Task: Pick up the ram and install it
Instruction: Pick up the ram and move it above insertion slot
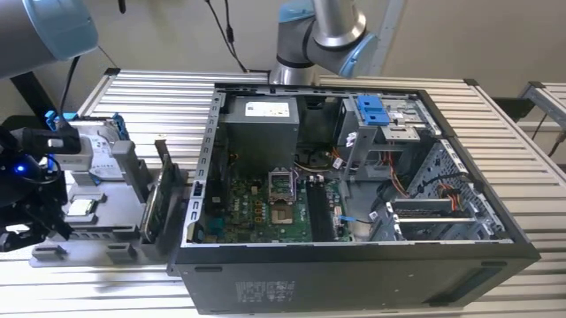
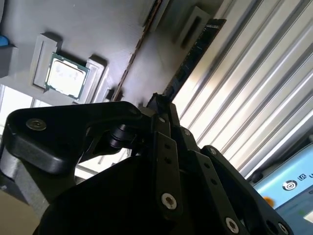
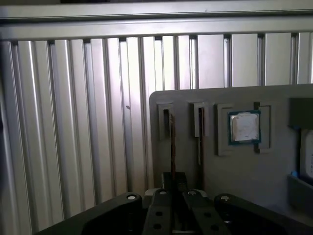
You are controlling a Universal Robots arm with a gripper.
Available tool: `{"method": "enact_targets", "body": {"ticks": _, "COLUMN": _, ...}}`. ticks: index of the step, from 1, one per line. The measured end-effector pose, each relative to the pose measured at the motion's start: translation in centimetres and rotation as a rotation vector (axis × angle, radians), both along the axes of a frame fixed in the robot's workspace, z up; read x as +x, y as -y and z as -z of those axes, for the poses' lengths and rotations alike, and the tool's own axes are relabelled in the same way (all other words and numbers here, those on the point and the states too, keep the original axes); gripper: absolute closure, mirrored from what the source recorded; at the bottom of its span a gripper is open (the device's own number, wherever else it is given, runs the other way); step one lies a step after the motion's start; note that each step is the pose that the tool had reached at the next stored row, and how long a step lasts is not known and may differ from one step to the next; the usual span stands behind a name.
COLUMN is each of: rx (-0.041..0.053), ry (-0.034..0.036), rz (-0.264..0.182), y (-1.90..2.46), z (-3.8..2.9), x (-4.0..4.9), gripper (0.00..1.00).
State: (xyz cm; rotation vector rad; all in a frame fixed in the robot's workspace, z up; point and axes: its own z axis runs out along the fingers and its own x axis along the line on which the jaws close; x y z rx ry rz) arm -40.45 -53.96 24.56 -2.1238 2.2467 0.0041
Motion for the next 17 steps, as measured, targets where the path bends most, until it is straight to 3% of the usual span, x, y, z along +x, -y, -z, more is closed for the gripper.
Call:
{"method": "enact_targets", "body": {"ticks": 10, "rx": 0.0000, "ry": 0.0000, "rz": 0.000, "y": 0.00, "z": -0.93, "x": 0.00, "gripper": 0.86}}
{"method": "enact_targets", "body": {"ticks": 17, "rx": 0.0000, "ry": 0.0000, "rz": 0.000, "y": 0.00, "z": -1.94, "x": 0.00, "gripper": 0.86}}
